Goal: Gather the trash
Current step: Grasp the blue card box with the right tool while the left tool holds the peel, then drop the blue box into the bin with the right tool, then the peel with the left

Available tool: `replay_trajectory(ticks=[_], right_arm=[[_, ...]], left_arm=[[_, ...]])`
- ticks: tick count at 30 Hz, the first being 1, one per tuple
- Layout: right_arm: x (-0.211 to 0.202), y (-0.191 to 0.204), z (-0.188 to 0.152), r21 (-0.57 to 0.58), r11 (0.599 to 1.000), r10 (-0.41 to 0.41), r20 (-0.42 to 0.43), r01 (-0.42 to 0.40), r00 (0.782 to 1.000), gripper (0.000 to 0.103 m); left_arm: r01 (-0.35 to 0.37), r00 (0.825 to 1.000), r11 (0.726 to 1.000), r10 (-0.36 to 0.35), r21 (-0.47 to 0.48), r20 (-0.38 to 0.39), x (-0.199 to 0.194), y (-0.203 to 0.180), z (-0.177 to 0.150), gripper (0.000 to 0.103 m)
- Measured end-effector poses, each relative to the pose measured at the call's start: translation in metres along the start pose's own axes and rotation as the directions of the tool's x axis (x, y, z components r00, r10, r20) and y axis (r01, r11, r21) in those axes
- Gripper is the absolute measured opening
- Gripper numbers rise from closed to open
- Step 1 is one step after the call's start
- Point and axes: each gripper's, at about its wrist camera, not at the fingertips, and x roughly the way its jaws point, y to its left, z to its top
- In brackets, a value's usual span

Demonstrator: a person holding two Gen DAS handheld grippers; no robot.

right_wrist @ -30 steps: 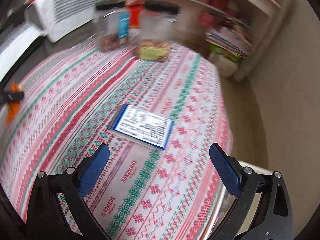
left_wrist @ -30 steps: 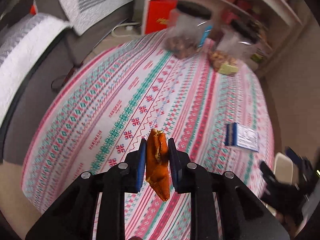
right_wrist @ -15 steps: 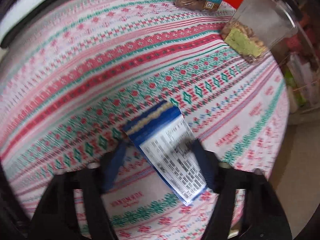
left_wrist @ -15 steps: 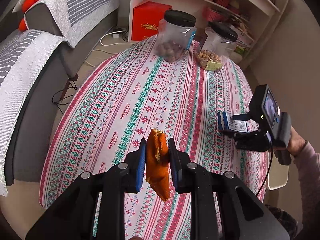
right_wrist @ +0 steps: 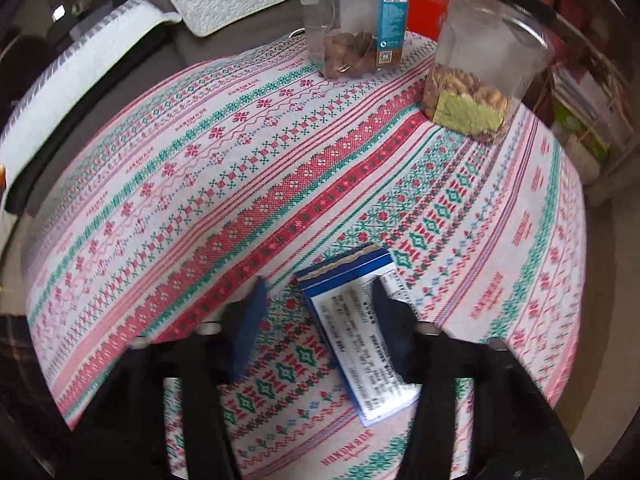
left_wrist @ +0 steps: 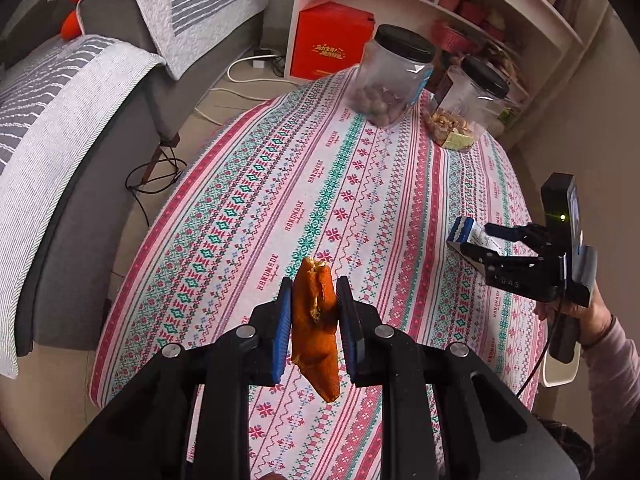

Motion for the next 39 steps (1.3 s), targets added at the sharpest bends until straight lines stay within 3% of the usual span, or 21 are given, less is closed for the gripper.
replay_trajectory(ticks=[2,4,7,8,10,13,22,28,39], right_arm=[[-0.002,-0.004,-0.004,-0.018,1.000,-0.021,-0.003,0.021,1.000,0.074],[0.000,-0.015,-0.014,-0.027,0.998,-0.050,-0.002,0.050,0.999,0.085],[0.013,-0.029,-0.021,-0.028,0.997,-0.069,-0.045,0.067,0.997,0.088],[0.021,-0.033,-0.024,-0.019,0.998,-0.059,-0.070,0.058,0.996,0.087],[0.036,-0.035,-0.027,0.005,1.000,-0.006,-0.117,0.007,0.993,0.067],[0.032,-0.031,-0.027,0.058,0.998,0.020,-0.055,-0.016,0.998,0.056],[0.002,0.035,0.000,0.093,0.994,0.049,0.088,-0.057,0.995,0.053],[-0.054,0.081,0.018,0.125,0.988,0.057,0.215,-0.086,0.975,0.054],[-0.133,0.111,-0.002,0.208,0.974,0.010,0.369,-0.093,0.929,0.055]], left_arm=[[-0.002,1.000,1.000,0.002,-0.003,0.003,-0.002,0.003,-0.001,0.022],[-0.002,1.000,1.000,0.002,-0.008,0.001,-0.002,0.005,-0.001,0.022],[-0.005,1.000,1.000,0.005,-0.016,-0.004,0.000,0.008,-0.001,0.022],[-0.004,1.000,1.000,0.004,-0.018,-0.006,0.001,0.008,0.000,0.022],[-0.003,1.000,1.000,0.003,-0.017,-0.008,0.002,0.008,0.000,0.022],[-0.007,1.000,1.000,0.007,-0.016,-0.006,0.002,0.008,0.001,0.022],[-0.018,0.999,0.998,0.019,-0.060,0.025,-0.003,0.016,0.007,0.022],[-0.050,0.995,0.997,0.054,-0.053,0.087,-0.019,0.015,0.008,0.022],[-0.070,0.985,0.995,0.080,-0.072,0.154,-0.038,0.019,0.009,0.022]])
